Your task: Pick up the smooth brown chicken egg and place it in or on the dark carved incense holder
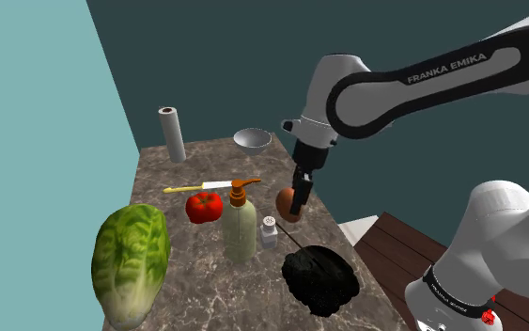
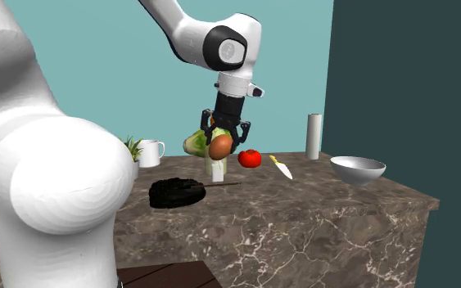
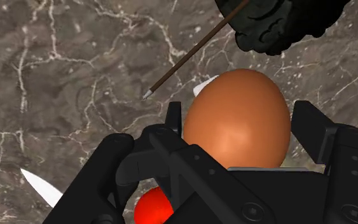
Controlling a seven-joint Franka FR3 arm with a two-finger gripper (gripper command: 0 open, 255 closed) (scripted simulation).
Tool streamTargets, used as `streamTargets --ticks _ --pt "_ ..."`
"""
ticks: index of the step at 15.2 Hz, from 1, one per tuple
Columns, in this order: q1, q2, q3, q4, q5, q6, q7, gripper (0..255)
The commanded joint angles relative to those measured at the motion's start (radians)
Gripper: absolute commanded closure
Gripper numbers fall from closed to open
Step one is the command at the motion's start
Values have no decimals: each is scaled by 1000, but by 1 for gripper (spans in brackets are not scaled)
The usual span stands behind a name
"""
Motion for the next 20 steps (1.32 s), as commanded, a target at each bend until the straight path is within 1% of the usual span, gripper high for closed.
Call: streamTargets --ticks 1,5,6,20 --pt "16 -83 26 -72 13 0 33 255" --pt "53 -239 76 -186 44 -22 101 255" --pt "70 -301 97 -225 59 -36 131 255" --pt "107 -176 108 -335 137 191 49 255"
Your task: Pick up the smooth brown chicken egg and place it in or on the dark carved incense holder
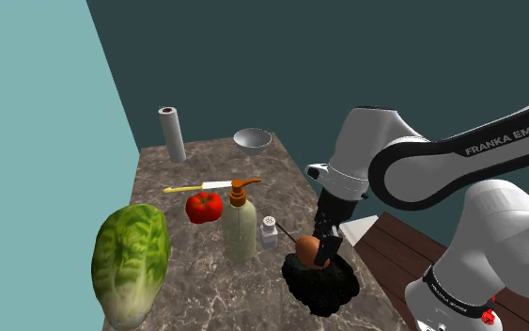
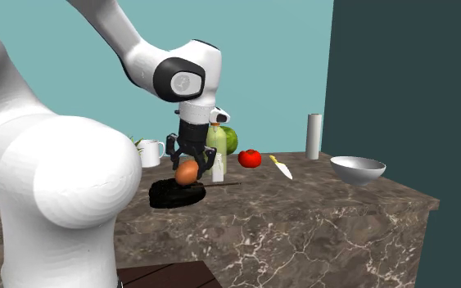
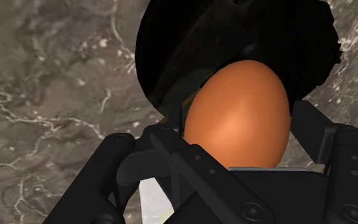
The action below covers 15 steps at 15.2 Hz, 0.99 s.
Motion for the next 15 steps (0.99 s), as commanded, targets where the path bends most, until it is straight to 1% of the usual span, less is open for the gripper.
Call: streamTargets --ticks 1,7,8,13,15 --pt "2 11 1 -5 5 15 -5 255" --pt "1 11 2 -5 6 14 -6 255" --pt "0 12 1 -4 5 14 -7 0" --pt "1 11 2 -5 6 14 -6 0" --pt "-26 -55 -14 20 -37 -80 13 0"
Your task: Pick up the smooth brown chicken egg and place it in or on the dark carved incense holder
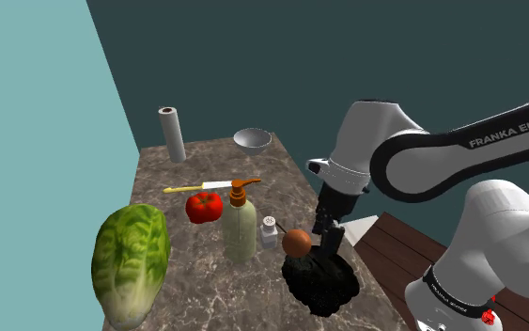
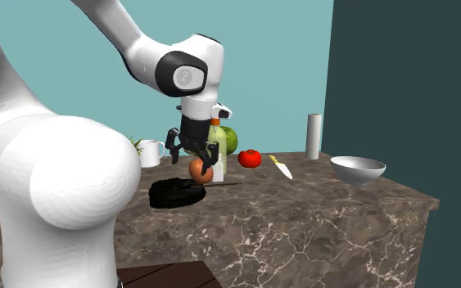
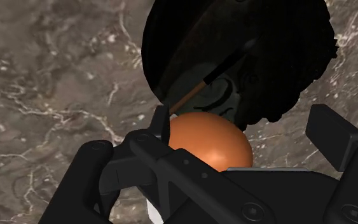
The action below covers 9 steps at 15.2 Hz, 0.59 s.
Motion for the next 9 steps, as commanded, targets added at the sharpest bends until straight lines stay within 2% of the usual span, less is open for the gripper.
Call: streamTargets --ticks 1,2,9 --pt "-21 -62 -14 20 -35 -86 17 0" --pt "-30 -82 -21 34 -49 -121 22 0" --pt "-30 -82 -21 34 -49 -121 22 0"
